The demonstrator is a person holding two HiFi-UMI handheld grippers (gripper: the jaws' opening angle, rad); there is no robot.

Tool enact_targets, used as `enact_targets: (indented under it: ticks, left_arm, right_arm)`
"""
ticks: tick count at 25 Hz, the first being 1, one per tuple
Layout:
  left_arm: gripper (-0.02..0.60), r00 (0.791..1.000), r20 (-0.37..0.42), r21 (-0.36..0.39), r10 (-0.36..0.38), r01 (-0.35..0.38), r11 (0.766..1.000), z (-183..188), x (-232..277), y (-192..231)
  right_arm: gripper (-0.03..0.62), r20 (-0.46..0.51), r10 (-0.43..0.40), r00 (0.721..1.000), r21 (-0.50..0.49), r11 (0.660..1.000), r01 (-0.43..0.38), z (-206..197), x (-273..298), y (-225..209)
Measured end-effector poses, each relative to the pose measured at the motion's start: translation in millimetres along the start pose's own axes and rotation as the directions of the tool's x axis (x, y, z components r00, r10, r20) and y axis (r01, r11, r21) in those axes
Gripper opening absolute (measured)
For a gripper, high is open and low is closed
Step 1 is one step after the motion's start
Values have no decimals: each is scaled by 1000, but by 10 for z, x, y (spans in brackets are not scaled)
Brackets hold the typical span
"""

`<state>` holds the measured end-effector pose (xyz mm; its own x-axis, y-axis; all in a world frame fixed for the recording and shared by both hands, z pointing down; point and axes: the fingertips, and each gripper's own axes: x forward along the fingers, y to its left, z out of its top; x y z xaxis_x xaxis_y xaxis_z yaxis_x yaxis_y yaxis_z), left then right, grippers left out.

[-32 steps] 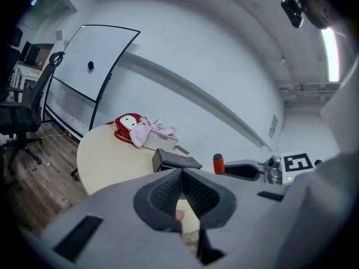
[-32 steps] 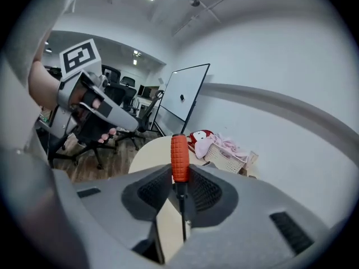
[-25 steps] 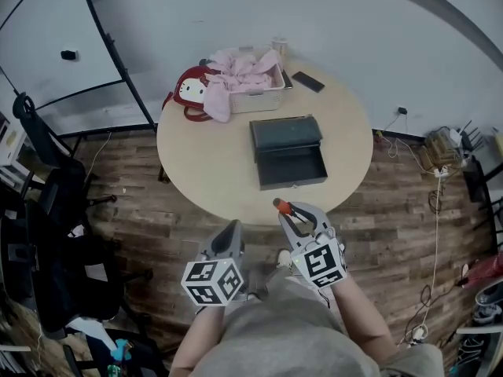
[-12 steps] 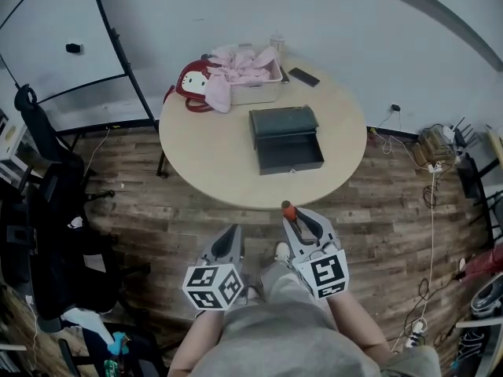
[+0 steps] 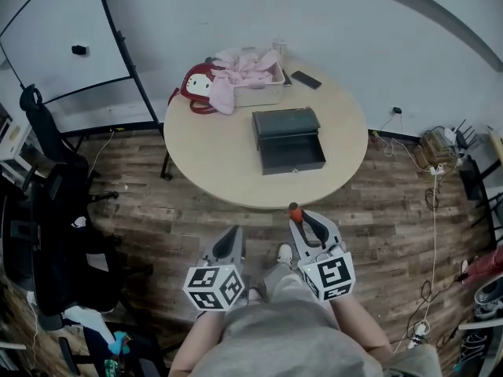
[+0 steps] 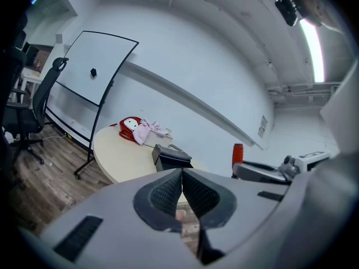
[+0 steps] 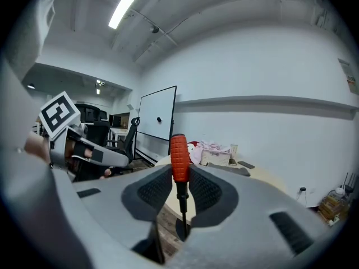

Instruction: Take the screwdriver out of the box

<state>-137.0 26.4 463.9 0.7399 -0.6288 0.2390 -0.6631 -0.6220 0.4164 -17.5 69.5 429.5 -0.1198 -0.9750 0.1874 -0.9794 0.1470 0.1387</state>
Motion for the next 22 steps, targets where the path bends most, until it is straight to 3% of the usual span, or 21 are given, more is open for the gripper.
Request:
enact_targets:
  ticks: [22]
  left_arm:
    - [3,1000,-1,-8,17,-17,1000,25,57,65]
  right_arm:
    - [80,35,7,999,41,999,-8,124,101,-37]
